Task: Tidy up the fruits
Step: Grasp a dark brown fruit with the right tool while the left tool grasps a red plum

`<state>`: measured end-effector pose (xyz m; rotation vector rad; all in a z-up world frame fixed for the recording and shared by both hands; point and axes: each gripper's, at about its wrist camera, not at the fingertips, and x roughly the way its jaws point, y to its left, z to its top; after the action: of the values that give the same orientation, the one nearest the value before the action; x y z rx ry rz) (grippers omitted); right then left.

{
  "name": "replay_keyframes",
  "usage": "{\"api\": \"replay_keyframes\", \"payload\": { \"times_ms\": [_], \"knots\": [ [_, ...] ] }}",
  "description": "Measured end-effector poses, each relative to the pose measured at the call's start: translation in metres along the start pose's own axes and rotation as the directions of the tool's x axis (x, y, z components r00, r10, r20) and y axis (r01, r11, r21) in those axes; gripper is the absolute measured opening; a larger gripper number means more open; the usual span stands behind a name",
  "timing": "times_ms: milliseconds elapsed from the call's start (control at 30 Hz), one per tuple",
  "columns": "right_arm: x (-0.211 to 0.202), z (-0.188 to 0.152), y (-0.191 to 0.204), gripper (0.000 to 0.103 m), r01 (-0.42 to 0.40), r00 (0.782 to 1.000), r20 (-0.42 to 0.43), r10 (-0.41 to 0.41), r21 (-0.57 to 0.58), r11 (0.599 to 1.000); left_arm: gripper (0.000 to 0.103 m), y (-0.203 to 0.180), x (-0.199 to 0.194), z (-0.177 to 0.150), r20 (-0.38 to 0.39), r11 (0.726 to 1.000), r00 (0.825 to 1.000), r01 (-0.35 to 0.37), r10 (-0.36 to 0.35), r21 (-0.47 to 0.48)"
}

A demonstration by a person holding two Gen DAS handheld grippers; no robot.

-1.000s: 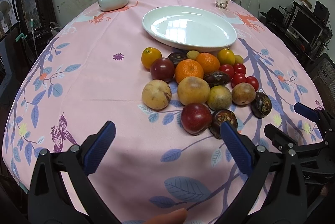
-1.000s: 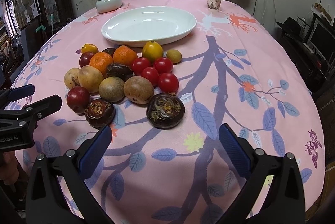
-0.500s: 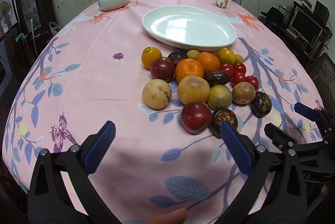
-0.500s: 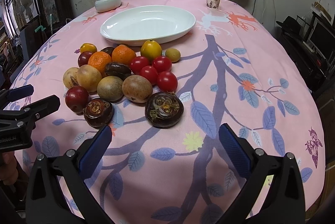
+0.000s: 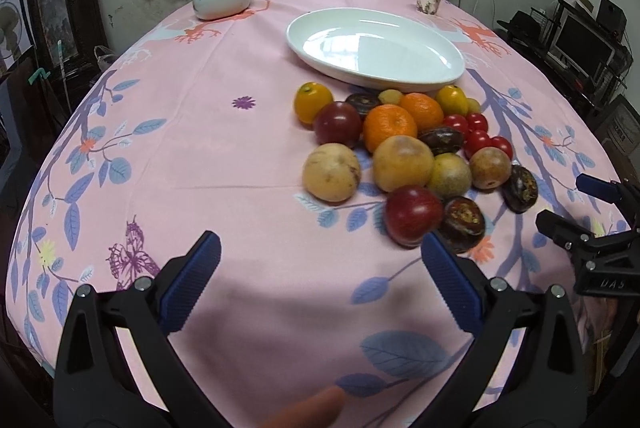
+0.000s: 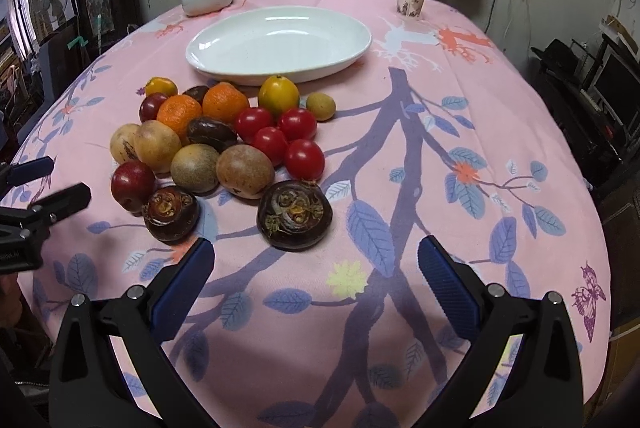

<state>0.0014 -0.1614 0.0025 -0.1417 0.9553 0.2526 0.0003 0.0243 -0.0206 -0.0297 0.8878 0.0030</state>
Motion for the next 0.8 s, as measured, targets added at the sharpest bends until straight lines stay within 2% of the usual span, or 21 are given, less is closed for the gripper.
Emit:
{"api": "replay_keyframes", "payload": {
  "times_ms": [33,267,300,367,467,533,700,800],
  "knots": [
    [0.003,0.002,0.002,0.089,-0.002,1.000,-0.010,0.002,-0.014,1.000,0.101,0.002,0.002,0.000,-0.007,1.000,1.000,-0.004,0.004,0.003],
    [0.027,0.015,0.014,0.073,0.015,0.996,-0.081,-0.022,-0.090,0.996,0.101,0.004,0.012,0.000,-0.031,0.999,0.999,0.031,-0.030,0.016],
    [0.030,0.016,0.015,0.060,0.012,0.996,-0.091,-0.020,-0.097,0.995,0.101,0.004,0.014,0.001,-0.036,0.999,0.999,0.031,-0.030,0.013],
    [0.035,0.017,0.012,0.048,-0.019,0.995,-0.103,0.010,-0.089,0.996,0.101,0.005,0.017,0.002,-0.046,0.999,0.998,0.036,-0.036,0.007],
    [0.036,0.015,0.006,0.048,-0.052,0.995,-0.087,0.047,-0.058,0.997,0.101,0.000,0.020,0.003,-0.057,0.995,0.994,0.096,-0.095,0.019],
    [0.035,0.012,0.000,0.047,-0.085,0.994,-0.071,0.083,-0.024,0.996,0.101,-0.005,0.022,0.004,-0.061,0.993,0.992,0.116,-0.113,0.034],
    [0.031,0.007,-0.005,0.048,-0.117,0.992,-0.051,0.117,0.001,0.993,0.101,-0.018,0.028,0.007,-0.081,0.987,0.985,0.157,-0.153,0.041],
    [0.029,0.005,-0.007,0.047,-0.134,0.990,-0.049,0.134,0.003,0.991,0.101,-0.022,0.034,0.010,-0.095,0.992,0.989,0.118,-0.114,0.044]
  ]
}}
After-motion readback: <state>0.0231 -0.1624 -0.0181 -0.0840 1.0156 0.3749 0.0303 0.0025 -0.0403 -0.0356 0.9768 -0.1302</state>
